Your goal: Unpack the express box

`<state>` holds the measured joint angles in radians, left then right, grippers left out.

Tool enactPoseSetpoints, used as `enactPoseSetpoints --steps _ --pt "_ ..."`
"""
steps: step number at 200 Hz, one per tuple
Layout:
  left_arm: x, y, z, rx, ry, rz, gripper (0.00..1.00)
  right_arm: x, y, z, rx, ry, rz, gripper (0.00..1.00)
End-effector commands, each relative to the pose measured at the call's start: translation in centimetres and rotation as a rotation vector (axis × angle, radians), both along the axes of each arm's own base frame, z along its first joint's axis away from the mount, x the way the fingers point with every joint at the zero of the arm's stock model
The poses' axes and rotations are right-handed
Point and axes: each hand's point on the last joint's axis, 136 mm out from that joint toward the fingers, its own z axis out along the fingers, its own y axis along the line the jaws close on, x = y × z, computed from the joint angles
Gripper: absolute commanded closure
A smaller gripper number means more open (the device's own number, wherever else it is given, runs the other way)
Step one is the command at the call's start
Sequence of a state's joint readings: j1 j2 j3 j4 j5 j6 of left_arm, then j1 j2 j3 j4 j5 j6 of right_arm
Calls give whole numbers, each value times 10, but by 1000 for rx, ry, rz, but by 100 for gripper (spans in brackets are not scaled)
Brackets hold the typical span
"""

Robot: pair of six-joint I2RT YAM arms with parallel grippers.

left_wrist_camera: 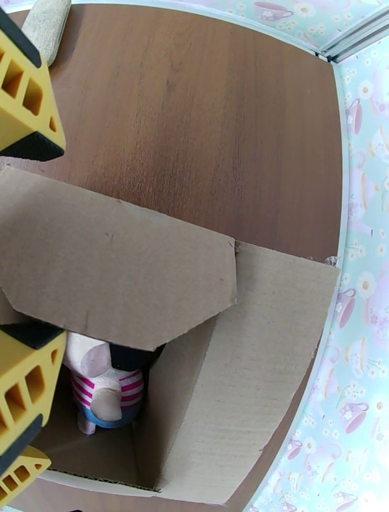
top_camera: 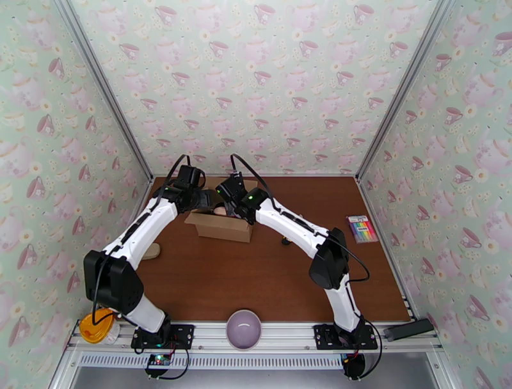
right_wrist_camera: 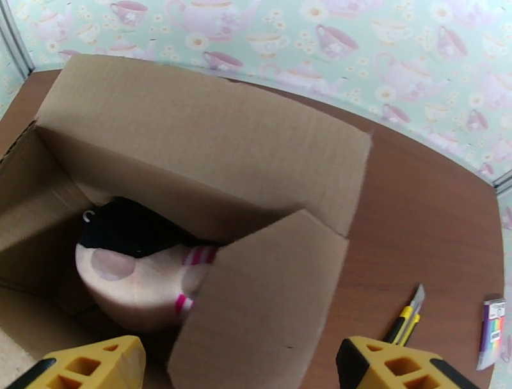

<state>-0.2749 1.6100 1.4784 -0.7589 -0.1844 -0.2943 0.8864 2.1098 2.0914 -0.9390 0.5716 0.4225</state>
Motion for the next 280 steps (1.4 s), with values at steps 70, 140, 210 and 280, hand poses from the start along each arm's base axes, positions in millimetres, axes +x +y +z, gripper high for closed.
enactPoseSetpoints --steps 70,140,210,280 --pt "-6 17 13 27 -29 29 28 -1 -31 13 -114 -53 -80 16" --pt "-14 35 14 50 -28 66 28 -5 -57 29 -94 -67 -122 15" --pt "-23 51 3 38 -5 106 29 -9 -85 35 -40 -50 -164 15" --pt "-33 70 -13 33 31 152 29 -9 -114 12 -8 6 -224 15"
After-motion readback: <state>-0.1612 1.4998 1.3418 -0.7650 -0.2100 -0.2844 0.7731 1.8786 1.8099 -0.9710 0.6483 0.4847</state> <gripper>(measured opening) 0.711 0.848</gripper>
